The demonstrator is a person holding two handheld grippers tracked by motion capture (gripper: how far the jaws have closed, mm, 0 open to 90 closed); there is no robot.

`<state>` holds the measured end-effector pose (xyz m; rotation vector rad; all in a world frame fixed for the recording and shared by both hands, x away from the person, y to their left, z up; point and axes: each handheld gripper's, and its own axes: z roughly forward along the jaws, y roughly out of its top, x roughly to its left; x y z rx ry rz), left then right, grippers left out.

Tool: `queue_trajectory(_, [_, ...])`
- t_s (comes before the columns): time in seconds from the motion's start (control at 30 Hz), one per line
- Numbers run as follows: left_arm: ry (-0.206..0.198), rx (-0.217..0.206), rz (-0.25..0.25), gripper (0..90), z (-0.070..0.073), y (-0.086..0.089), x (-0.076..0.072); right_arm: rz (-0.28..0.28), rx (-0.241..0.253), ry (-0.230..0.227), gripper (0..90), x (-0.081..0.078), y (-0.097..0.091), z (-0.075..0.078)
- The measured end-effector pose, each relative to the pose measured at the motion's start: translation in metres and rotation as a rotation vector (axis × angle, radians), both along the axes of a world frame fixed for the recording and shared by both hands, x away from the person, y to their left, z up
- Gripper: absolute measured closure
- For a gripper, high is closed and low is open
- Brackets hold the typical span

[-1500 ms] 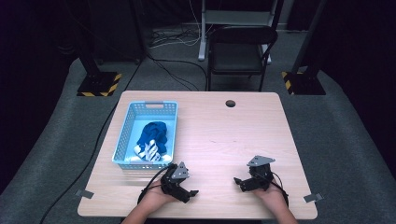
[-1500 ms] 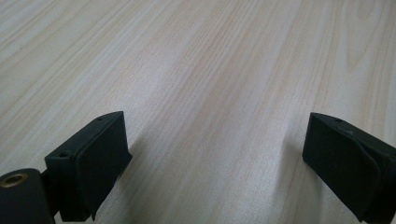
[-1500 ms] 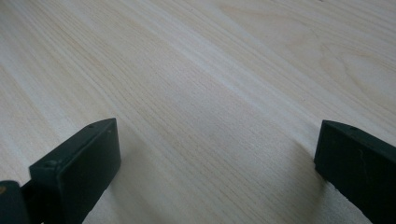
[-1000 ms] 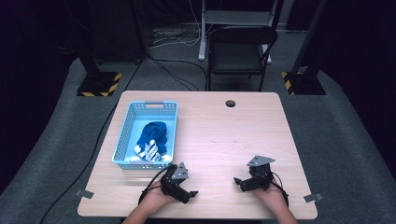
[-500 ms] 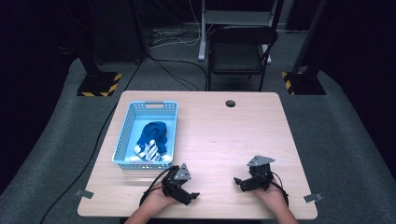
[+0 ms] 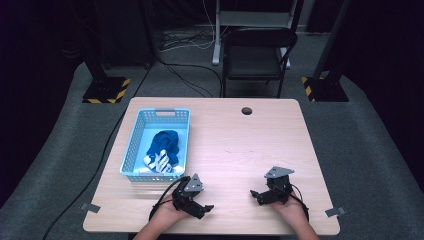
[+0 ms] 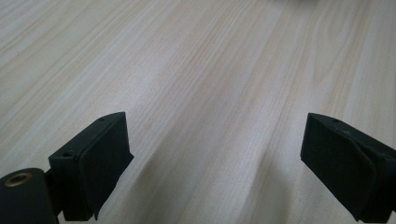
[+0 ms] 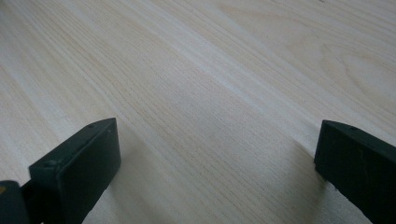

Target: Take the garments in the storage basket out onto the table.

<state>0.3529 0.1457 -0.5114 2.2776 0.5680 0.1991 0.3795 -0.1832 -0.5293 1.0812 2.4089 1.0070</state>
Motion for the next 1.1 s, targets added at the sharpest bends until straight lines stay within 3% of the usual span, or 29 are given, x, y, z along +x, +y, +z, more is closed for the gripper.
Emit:
queue_trajectory(0.3, [-0.025, -0.027, 0.007, 7.8, 0.013, 0.004, -0.002, 0.002, -0.001, -0.001, 0.0, 0.000, 0.000, 0.000])
queue_trajectory(0.53, [-0.042, -0.079, 0.035, 7.8, 0.027, 0.016, -0.002, 0.002, -0.001, -0.001, 0.0, 0.000, 0.000, 0.000])
queue_trajectory(1.1, [-0.052, -0.119, 0.063, 7.9, 0.038, 0.029, 0.000, 0.003, -0.001, -0.002, 0.0, 0.001, 0.000, 0.000])
